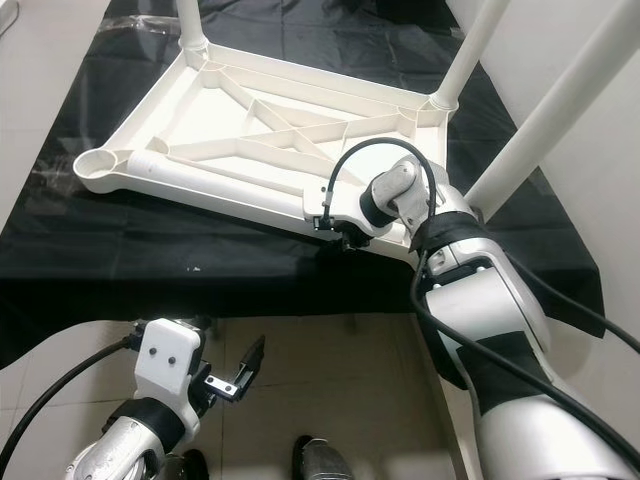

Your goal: Building children table

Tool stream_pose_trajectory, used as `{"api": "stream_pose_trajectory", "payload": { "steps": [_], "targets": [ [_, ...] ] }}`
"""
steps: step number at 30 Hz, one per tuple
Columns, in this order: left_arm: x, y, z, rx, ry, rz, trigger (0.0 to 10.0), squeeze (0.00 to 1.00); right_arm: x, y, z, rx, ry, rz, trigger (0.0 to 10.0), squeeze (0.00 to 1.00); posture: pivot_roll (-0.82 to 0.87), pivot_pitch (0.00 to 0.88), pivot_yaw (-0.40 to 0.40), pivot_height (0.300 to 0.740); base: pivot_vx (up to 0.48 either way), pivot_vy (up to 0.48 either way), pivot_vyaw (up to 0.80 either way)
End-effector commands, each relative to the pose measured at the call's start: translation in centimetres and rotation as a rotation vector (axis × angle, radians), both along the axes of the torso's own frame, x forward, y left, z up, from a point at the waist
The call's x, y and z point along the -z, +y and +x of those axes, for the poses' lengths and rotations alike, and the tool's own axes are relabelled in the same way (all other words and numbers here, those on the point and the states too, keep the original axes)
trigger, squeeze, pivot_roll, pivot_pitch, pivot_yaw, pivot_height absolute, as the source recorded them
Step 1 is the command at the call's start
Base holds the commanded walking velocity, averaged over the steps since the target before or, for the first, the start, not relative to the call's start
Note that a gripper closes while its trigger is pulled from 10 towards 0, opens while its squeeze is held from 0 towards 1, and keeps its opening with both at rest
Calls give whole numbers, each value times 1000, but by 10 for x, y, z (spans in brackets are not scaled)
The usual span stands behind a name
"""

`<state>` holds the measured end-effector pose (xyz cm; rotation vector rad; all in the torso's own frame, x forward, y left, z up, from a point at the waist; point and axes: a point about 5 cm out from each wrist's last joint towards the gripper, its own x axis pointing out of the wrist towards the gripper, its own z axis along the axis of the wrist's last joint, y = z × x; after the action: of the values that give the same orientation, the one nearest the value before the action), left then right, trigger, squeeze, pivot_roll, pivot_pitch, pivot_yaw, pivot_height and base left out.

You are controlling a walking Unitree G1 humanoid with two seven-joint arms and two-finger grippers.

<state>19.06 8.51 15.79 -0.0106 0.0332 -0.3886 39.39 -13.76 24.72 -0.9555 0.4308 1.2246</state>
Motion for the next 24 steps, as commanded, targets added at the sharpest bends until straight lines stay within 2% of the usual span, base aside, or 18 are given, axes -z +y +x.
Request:
{"api": "stream_pose_trajectory", "payload": {
  "steps": [1, 2, 4, 5, 7, 11, 18, 21, 24],
  "targets": [
    [6, -1, 0, 9, 21, -4, 10000, 0, -4, 15, -1, -30, 37, 102, 10000, 0, 33, 160, -98, 740, 0, 0, 0],
    [6, -1, 0, 9, 21, -4, 10000, 0, -4, 15, -1, -30, 37, 102, 10000, 0, 33, 160, -98, 740, 0, 0, 0],
    [5, -1, 1, 8, 11, -3, 10000, 0, -11, 32, -1, -58, 25, 190, 10000, 0, 37, 162, -102, 740, 0, 0, 0],
    [5, -1, 1, 8, 11, -3, 10000, 0, -11, 32, -1, -58, 25, 190, 10000, 0, 37, 162, -102, 740, 0, 0, 0],
    [5, -1, 2, 7, 5, -5, 10000, 0, -14, 42, -1, -67, 12, 229, 10000, 0, 37, 163, -103, 740, 0, 0, 0],
    [5, -1, 2, 6, 1, -6, 10000, 0, -11, 51, 1, -41, -28, 228, 10000, 0, 39, 170, -107, 740, 0, 0, 0],
    [4, -1, 0, 5, -4, -11, 10000, 0, -2, 59, 1, -36, -34, 189, 10000, 0, 35, 179, -111, 740, 0, 0, 0],
    [4, -2, 0, 6, -3, -14, 10000, 0, -1, 63, 2, -8, -50, 194, 10000, 0, 35, 179, -111, 740, 0, 0, 0],
    [4, -3, -1, 9, -3, -17, 10000, 0, -5, 69, 3, 20, -51, 250, 10000, 0, 36, 188, -112, 740, 0, 0, 0]
  ]
}}
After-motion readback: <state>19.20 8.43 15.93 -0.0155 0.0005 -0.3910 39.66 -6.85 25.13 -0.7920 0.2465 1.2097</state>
